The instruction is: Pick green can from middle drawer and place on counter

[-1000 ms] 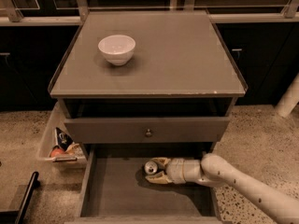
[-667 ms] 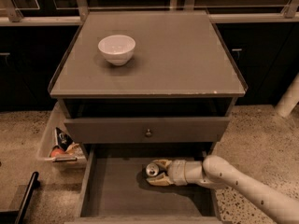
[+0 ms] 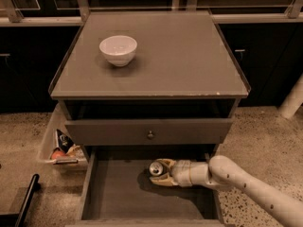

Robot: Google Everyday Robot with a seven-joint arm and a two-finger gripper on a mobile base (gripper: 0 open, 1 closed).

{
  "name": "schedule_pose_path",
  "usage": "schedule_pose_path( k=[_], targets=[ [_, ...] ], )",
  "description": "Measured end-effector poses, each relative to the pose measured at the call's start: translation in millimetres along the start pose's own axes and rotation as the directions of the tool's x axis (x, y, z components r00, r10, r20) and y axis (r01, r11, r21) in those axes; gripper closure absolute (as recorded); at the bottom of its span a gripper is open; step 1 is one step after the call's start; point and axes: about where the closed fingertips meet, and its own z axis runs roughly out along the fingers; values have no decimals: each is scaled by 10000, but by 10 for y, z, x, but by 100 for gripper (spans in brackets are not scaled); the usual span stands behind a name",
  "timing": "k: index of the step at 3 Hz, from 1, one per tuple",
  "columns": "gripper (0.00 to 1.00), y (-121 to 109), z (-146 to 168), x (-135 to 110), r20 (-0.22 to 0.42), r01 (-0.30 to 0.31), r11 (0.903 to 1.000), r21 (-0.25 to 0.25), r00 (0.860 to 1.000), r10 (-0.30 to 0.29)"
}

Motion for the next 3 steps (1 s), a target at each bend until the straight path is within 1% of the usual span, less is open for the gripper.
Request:
schedule_pose_path(
  k=[1,2,3],
  targets=[
    [100,28,-64,-146,48,110,9999,-46,9999,-110],
    [100,55,-182,-297,30,40,9999,-130,10000,-39],
    [100,41,-434,-550,-112,-37,9999,-126,9999,35]
  ],
)
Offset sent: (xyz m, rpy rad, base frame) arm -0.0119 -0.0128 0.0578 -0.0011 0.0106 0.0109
